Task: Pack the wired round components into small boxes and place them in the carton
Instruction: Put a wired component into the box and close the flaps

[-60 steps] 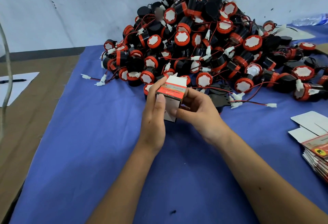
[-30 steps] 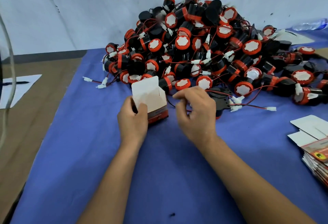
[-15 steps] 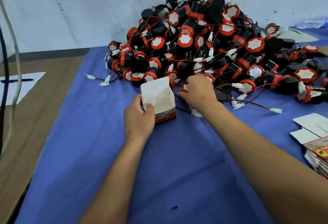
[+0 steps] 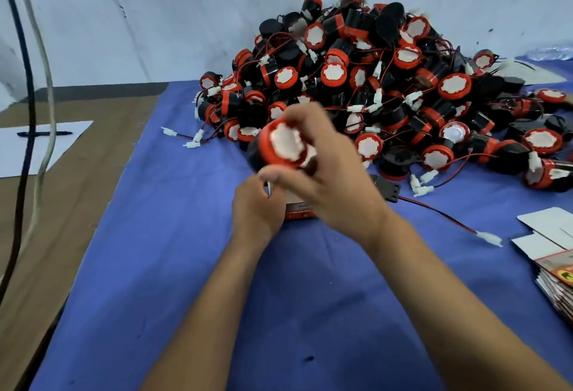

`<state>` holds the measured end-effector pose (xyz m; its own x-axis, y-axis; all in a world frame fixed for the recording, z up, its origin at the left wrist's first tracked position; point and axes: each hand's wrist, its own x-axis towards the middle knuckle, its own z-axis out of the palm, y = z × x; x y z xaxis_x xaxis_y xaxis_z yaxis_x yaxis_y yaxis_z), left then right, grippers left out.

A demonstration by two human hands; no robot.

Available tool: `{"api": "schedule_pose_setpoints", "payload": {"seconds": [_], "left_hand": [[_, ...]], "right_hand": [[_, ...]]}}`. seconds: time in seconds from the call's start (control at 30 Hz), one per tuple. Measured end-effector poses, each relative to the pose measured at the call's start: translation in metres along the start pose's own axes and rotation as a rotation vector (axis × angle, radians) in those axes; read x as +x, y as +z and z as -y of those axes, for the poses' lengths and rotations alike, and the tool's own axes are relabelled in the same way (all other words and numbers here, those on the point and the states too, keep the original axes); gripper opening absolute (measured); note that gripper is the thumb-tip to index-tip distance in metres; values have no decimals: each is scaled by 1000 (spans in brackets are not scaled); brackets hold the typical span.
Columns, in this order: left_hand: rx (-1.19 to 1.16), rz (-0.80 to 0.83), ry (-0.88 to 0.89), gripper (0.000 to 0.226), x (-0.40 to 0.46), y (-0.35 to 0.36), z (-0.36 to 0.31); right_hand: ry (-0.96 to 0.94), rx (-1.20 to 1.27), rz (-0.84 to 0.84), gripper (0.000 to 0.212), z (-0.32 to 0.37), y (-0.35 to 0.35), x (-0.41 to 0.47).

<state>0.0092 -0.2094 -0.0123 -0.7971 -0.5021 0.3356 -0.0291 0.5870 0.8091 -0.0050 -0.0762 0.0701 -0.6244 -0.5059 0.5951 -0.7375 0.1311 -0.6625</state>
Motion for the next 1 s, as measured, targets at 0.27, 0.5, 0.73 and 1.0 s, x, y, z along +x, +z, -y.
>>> {"api": "schedule_pose_setpoints", "payload": {"seconds": [0.27,0.5,0.73,1.0], "left_hand": [[-150,186,4,32,3,-15,0],[-343,269,-185,21,6,-15,3],[-430,255,-193,18,3,-10,-4],[-392,220,-151,13,0,-5,-6]], "right_hand": [[97,-396,39,56,-29,10,-16],[197,-592,-122,49,-31,10,-28],[225,-818,14,34,-31,20,-33],[322,-877,78,35,-9,-14,-25]]}}
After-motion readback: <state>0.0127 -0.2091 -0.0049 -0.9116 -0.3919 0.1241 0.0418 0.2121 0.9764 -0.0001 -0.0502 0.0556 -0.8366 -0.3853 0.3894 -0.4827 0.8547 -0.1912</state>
